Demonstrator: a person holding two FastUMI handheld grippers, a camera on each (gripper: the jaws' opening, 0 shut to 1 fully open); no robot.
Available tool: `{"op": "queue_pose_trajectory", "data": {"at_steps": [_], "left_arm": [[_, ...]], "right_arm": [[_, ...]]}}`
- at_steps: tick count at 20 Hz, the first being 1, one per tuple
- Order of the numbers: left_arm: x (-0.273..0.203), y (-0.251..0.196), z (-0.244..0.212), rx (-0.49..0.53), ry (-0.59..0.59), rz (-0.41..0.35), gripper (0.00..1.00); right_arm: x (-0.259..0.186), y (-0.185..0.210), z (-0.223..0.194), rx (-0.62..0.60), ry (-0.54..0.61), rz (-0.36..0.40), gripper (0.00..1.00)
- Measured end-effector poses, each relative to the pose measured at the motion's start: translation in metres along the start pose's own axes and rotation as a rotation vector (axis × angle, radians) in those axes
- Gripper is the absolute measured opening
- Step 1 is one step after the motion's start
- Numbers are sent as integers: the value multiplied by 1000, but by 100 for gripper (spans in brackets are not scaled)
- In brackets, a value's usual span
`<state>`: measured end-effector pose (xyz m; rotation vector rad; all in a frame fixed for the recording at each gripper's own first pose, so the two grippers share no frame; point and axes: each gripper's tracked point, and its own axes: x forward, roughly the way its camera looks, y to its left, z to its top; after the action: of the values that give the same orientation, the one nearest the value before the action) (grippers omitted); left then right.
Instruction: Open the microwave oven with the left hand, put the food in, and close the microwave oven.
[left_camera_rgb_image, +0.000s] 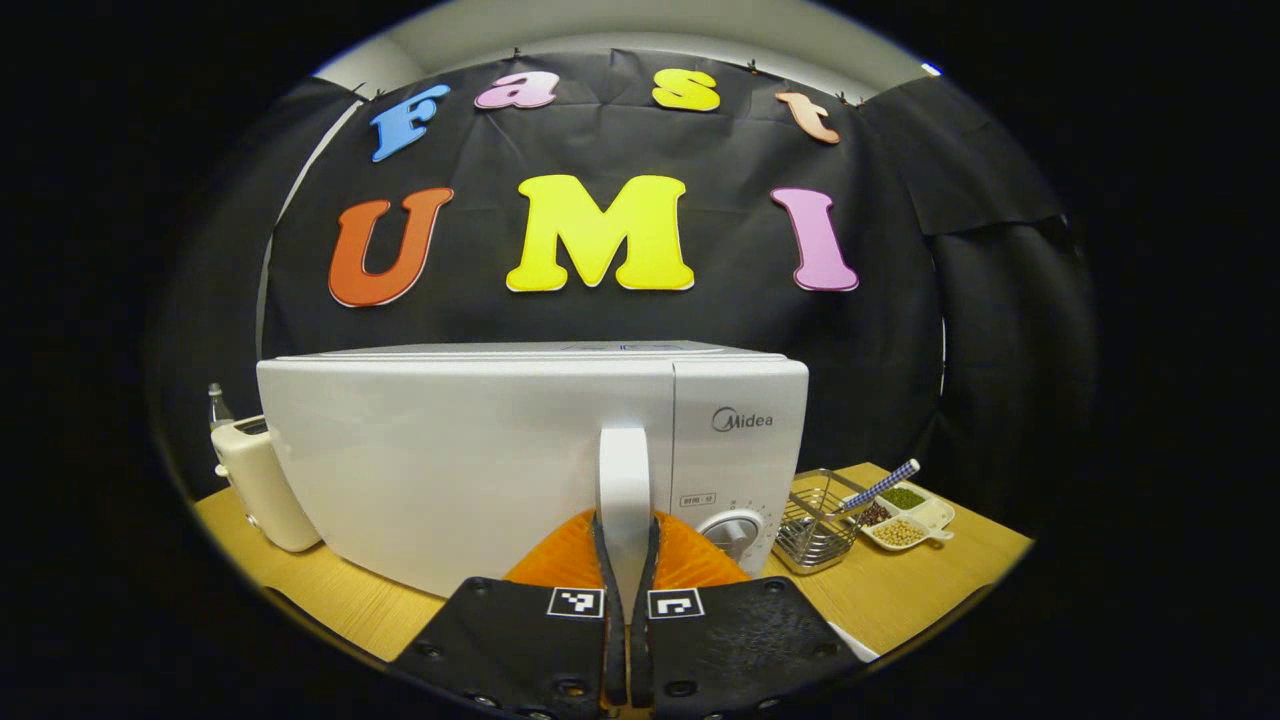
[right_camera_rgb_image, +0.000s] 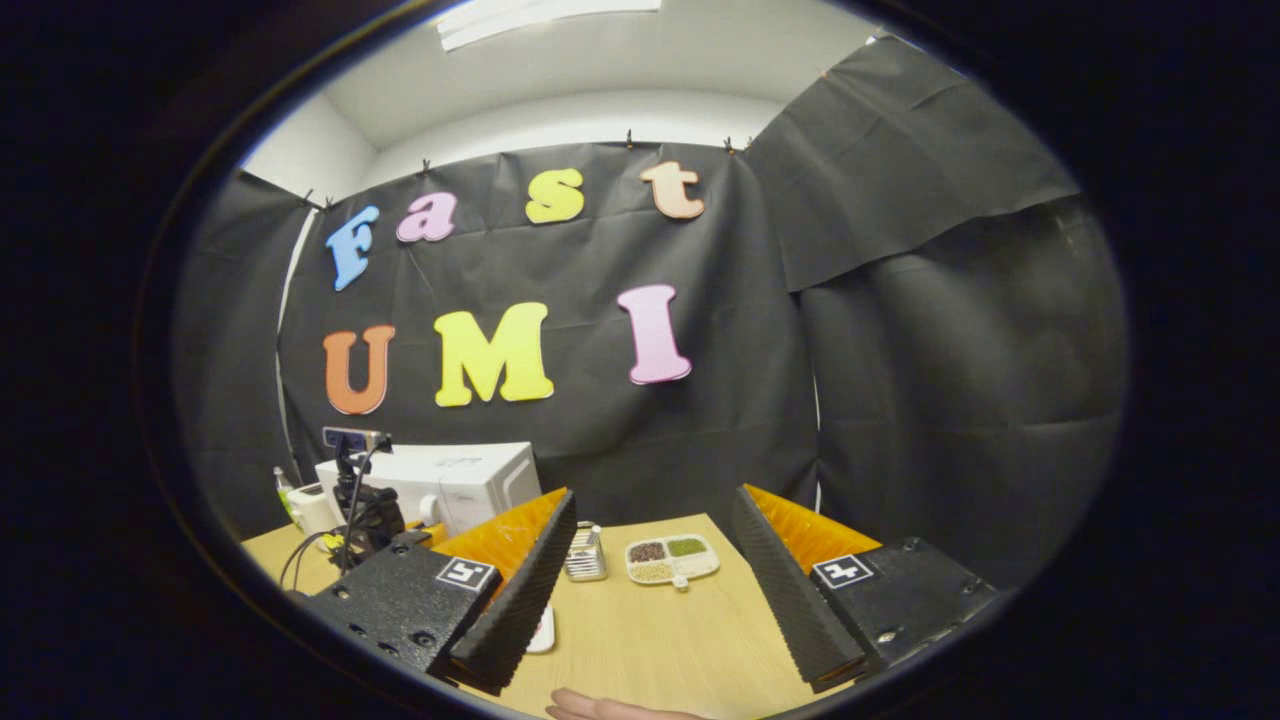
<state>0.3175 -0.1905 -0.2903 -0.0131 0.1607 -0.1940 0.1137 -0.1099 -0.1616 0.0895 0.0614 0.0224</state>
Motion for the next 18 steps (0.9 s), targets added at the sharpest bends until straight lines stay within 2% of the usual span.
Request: {"op": "queue_pose_trajectory", "data": {"at_steps": [1,3,4,5,6,7,9,11,12,13,14,16,18], "left_arm": [[0,0,1,10,7,1,1],[0,1,5,-11,7,-11,1],[0,-1,8,-16,6,-13,2],[-1,-1,13,-4,-12,-11,1],[-3,1,13,4,-7,-4,1],[-3,1,17,10,-25,-5,1],[-4,-2,12,-27,-9,-19,1],[-5,0,12,19,-21,-10,1],[-6,1,9,1,-25,-7,1],[-5,-1,9,-17,-18,-10,2],[-16,-2,7,-52,-9,0,2],[-28,2,10,43,-52,10,1],[-41,3,6,32,-43,-9,2]], "right_arm": [[-1,0,-2,-3,0,3,100],[0,-3,-5,-9,-3,3,100],[1,-4,-7,-10,1,2,91],[3,-6,-10,-4,10,1,100],[3,-4,-13,2,17,7,91],[3,-2,-14,5,22,11,100],[3,-3,-15,2,26,11,100],[1,-3,-14,3,20,13,100],[1,-2,-14,6,19,15,100],[0,-2,-15,6,20,16,91],[-1,-2,-16,3,21,18,100],[-2,-4,-16,-6,17,19,100],[1,-5,-16,-5,15,15,100]]}}
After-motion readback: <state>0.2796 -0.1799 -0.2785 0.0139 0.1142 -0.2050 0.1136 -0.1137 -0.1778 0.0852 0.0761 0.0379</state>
